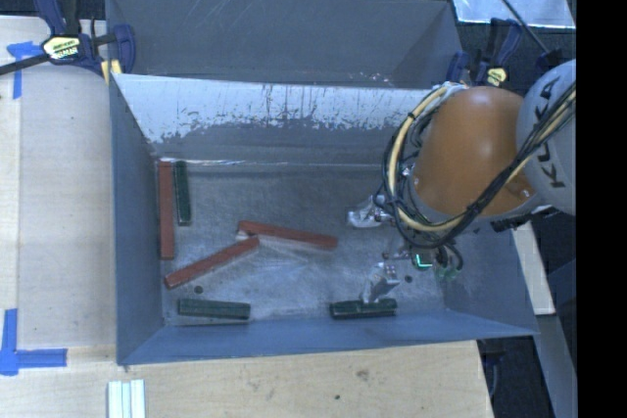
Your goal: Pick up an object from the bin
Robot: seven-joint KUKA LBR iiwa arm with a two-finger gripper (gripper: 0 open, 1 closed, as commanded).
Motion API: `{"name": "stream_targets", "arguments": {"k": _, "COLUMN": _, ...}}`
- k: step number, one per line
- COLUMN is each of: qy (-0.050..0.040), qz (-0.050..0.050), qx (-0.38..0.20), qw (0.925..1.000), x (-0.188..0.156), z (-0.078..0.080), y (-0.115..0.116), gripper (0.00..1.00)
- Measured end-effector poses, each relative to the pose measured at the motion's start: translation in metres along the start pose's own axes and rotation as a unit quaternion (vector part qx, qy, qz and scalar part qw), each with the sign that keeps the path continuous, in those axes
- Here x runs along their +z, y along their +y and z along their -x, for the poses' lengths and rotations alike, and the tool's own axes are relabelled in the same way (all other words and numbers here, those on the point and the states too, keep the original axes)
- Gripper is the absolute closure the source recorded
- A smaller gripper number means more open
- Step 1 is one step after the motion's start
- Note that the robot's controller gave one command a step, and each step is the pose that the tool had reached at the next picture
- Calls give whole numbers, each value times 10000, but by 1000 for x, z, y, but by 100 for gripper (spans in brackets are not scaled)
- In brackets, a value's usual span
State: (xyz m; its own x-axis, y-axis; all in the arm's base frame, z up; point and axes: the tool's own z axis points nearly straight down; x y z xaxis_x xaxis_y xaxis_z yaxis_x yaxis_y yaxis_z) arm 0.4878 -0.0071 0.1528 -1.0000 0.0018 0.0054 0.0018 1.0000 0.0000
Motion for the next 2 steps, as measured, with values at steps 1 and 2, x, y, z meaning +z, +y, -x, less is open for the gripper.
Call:
{"name": "stream_targets", "arguments": {"k": 1, "qy": -40, "qz": -1, "qx": 0, "qw": 10000, "x": -3, "z": 2, "y": 0, "gripper": 0}}
{"name": "stream_targets", "arguments": {"k": 2, "qy": -84, "qz": 4, "qx": -71, "qw": 9999, "x": 60, "z": 45, "y": 54, "gripper": 0}}
